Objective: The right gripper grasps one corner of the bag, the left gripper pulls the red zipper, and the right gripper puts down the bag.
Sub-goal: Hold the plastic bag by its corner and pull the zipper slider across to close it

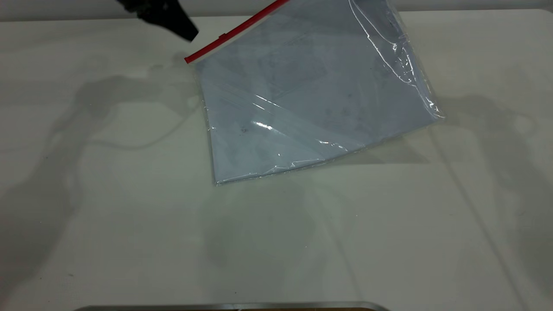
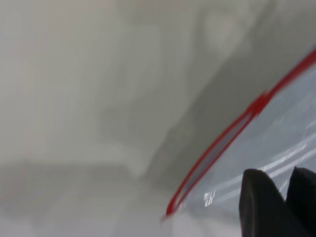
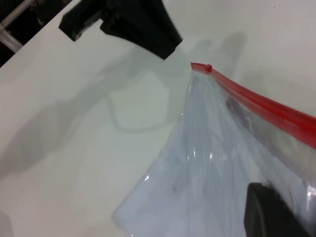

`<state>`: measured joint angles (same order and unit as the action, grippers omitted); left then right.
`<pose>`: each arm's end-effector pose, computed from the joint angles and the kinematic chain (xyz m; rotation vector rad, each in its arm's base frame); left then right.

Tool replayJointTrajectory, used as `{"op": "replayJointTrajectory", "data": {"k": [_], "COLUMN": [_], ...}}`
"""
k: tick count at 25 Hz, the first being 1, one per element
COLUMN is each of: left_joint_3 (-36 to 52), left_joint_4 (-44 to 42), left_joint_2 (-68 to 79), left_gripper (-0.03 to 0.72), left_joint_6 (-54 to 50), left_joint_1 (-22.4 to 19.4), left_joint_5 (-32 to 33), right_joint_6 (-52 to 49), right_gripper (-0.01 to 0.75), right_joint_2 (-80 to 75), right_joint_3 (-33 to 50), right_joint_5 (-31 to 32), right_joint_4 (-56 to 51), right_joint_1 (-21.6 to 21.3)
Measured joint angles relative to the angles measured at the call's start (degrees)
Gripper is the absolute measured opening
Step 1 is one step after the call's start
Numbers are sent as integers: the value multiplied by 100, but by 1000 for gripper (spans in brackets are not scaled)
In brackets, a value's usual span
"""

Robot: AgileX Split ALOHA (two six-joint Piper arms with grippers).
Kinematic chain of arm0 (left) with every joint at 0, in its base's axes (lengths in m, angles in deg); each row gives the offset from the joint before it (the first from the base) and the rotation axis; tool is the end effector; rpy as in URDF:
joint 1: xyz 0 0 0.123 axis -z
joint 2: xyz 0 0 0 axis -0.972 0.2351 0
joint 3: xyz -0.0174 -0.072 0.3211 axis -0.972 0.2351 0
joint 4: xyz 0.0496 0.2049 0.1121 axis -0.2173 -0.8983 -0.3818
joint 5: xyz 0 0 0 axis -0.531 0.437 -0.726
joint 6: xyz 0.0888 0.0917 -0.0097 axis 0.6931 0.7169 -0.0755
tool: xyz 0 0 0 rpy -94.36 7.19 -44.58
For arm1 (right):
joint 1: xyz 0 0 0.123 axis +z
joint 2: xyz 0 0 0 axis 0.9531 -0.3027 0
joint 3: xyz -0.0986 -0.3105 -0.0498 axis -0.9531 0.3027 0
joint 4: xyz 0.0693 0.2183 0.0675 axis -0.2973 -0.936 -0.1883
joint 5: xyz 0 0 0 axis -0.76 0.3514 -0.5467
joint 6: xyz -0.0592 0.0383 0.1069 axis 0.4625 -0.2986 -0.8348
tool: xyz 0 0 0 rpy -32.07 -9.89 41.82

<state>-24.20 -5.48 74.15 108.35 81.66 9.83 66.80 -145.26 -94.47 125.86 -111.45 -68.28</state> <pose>0.5432 -0.1211 0.0946 1.0856 2.2957 -0.5846 0.4726 0.1344 0.1488 -0.8321 2.1259 0.9701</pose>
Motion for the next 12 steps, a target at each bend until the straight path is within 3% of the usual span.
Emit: {"op": "replayJointTrajectory", "data": {"k": [6,12], "left_joint_3": [0,0], "left_joint_4": [351,1130], "left_joint_2": [-26,42], "left_gripper": [316,343], "left_joint_6": [307,818], "left_joint_1": [0,0], "left_joint_5": [-167,-95], "right_joint_6": [0,0], "right_gripper": [33,33], "right_joint_2": [0,0], "right_joint_3": [0,0], "right_joint_5": [178,219], "right_joint_4": [0,0], "right_joint_1": [-2,-7]}}
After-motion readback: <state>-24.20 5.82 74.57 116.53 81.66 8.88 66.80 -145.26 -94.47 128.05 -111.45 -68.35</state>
